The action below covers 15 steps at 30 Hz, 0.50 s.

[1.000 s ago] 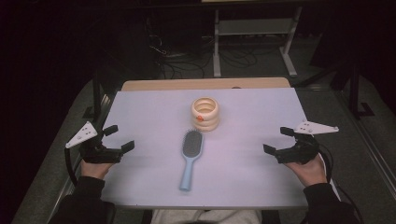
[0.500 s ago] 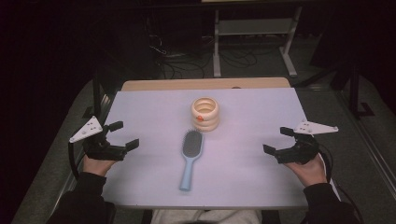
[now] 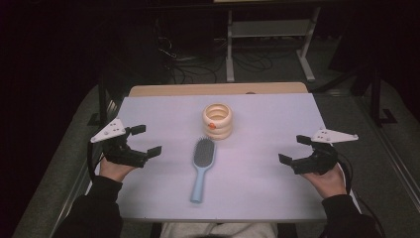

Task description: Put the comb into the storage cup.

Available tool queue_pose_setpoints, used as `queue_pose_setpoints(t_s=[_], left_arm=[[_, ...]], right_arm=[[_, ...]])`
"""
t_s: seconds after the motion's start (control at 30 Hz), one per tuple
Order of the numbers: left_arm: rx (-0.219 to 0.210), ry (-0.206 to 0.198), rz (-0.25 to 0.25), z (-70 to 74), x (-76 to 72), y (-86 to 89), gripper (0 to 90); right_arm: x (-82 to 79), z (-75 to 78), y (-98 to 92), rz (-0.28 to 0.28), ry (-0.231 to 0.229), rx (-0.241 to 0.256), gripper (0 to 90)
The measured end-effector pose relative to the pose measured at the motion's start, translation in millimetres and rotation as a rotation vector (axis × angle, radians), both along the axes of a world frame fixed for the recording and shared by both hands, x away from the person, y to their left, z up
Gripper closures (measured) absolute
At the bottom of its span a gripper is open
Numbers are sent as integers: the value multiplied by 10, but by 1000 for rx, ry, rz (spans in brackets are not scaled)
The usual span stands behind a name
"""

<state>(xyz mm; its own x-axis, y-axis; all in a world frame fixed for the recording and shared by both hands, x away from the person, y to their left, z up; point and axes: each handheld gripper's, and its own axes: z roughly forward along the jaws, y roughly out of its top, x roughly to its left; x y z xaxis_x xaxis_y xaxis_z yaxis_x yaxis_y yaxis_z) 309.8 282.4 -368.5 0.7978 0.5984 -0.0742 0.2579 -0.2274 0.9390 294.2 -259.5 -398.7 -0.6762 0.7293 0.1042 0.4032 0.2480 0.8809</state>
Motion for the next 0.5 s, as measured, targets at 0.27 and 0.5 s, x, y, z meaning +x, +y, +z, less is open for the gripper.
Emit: queue_pose_setpoints(t_s=[0.27,0.5], left_arm=[[10,15,-37,18,49,-123,0],[9,20,-57,31,66,-184,0]], right_arm=[[3,-2,2,4,0,-1,0],[0,-1,3,1,-3,-5,0]])
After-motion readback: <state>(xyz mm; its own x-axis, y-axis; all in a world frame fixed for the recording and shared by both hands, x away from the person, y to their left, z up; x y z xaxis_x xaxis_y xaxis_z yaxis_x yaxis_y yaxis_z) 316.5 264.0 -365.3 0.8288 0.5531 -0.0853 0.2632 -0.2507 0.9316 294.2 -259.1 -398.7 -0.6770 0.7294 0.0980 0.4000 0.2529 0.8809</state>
